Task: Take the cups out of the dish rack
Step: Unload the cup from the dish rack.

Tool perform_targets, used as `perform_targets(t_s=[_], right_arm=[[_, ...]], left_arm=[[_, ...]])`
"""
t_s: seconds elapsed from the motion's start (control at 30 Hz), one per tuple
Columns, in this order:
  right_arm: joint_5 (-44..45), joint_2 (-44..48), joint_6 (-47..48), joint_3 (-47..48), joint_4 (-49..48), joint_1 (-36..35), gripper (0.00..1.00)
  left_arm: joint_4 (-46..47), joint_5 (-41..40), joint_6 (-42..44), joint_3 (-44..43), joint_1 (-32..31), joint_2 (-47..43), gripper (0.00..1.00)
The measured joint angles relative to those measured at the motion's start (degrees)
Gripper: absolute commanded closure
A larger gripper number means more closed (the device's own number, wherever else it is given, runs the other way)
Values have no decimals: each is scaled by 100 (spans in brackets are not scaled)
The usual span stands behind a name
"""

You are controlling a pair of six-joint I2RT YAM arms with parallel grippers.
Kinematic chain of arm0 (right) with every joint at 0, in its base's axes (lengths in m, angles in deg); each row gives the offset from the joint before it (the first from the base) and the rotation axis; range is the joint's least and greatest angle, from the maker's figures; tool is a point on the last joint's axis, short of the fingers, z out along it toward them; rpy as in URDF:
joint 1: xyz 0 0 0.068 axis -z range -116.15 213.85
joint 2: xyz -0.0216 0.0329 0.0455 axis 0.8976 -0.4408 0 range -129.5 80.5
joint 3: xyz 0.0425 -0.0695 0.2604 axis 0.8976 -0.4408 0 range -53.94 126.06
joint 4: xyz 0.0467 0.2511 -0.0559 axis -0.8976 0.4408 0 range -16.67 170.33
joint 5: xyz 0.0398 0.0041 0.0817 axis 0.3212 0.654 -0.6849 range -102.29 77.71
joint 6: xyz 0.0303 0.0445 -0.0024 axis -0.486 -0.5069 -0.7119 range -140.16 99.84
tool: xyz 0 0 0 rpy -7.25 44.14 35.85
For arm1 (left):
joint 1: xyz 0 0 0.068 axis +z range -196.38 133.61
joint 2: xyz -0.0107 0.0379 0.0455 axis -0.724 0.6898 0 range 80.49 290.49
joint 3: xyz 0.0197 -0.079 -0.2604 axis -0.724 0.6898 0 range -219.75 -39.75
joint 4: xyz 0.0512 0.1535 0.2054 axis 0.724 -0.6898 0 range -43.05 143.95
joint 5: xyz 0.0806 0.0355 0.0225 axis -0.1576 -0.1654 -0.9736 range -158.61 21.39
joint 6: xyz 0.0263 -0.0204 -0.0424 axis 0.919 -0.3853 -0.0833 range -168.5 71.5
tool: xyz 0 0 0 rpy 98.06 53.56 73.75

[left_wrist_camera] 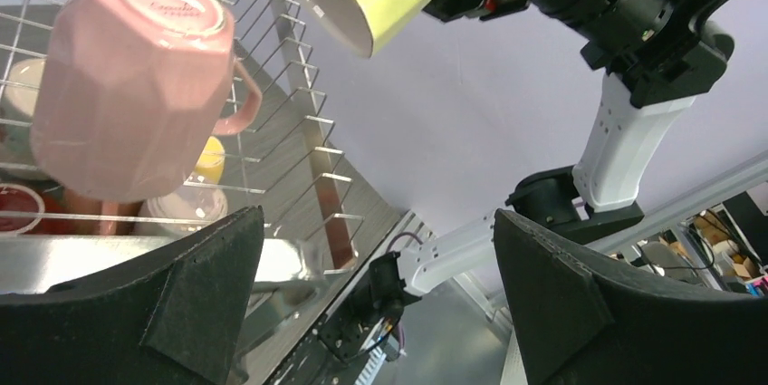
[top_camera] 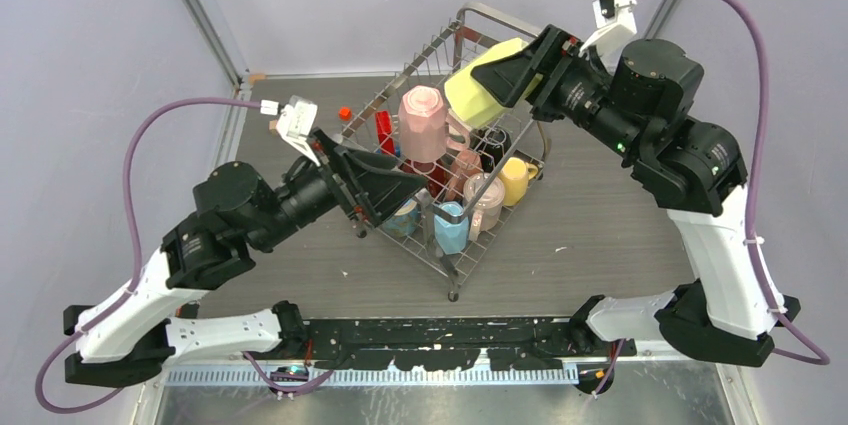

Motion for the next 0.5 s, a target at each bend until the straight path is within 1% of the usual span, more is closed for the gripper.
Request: perform_targets(t_s=[0.13,0.3,0.5], right_arm=[[-442,109,-612,-483,-461,0,72],[-876,151,-1233,-1086,-1062,-13,72],[-1108,173,-1703,-1355,-1550,-57,72]], left_arm=[[400,-2,17,-2,0,201,4],[890,-101,-31,-4,0,356,10],[1226,-315,-13,-87,0,461,17]])
